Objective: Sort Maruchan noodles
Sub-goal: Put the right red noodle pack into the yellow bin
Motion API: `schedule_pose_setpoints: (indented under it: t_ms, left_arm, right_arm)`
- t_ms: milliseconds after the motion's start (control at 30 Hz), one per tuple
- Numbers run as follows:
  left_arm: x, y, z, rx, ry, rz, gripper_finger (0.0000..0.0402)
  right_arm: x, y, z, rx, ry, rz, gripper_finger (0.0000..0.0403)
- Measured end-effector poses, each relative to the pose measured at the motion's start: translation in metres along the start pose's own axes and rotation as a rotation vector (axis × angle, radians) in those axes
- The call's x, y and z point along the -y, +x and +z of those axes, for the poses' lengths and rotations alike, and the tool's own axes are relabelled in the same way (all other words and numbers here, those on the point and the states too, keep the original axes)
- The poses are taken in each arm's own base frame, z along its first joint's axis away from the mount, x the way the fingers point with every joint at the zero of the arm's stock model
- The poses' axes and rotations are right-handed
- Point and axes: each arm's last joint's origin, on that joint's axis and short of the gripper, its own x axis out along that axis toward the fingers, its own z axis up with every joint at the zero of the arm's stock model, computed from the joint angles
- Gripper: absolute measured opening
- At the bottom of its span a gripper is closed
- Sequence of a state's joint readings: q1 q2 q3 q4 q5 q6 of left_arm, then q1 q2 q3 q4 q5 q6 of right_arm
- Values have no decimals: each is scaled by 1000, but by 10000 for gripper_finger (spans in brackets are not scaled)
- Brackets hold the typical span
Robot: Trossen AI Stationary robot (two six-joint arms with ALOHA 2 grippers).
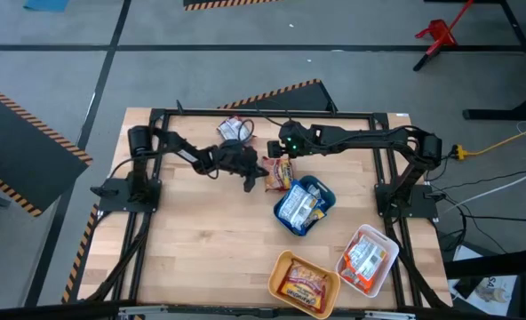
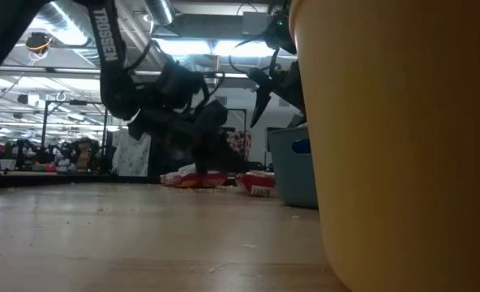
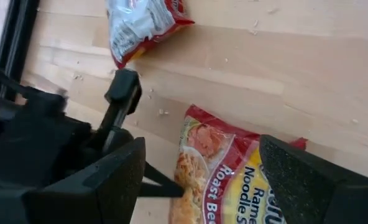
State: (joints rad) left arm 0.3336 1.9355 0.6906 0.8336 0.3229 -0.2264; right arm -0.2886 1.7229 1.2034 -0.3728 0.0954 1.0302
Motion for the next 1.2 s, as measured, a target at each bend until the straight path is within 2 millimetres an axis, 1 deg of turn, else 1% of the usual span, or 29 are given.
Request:
schedule_pose_setpoints:
  t_ms: [67,300,533,700,767,867,933,1000,1067,1133,1200]
  left_arm:
    - [-2,1,-6,-33,-10,6,0]
    - [-5,3,-16,-94,-12,25,0]
    - [-5,3,-15,-87,-7,39,0]
    - [-6,2,-14,-83,-13,40,0]
    - [-5,-1,-7,-62,-30,28,0]
    - [0,-9,19,81,13,9,0]
    - [1,-12,30,146,37,21,0]
    - [-1,-8,39,166,58,43,0]
    - [-4,2,42,137,76,44,0]
    - [-6,13,35,76,85,33,0]
    - [-6,24,34,51,90,21,0]
  right_arm:
    - [2,0,-1,-10,9,-16,298]
    - [8,0,-5,-49,2,-83,298]
    - [6,0,-3,-36,-52,-59,298]
    - [9,0,-4,-15,-82,-106,298]
    - [9,-2,-2,20,-83,-127,298]
    - [7,-8,1,62,-81,-118,298]
    - [7,-12,1,70,-81,-124,298]
    - [7,-14,2,80,-80,-123,298]
    - [7,-15,3,88,-80,-127,298]
    - [7,-15,3,93,-79,-129,298]
    - [7,-15,2,89,-79,-134,298]
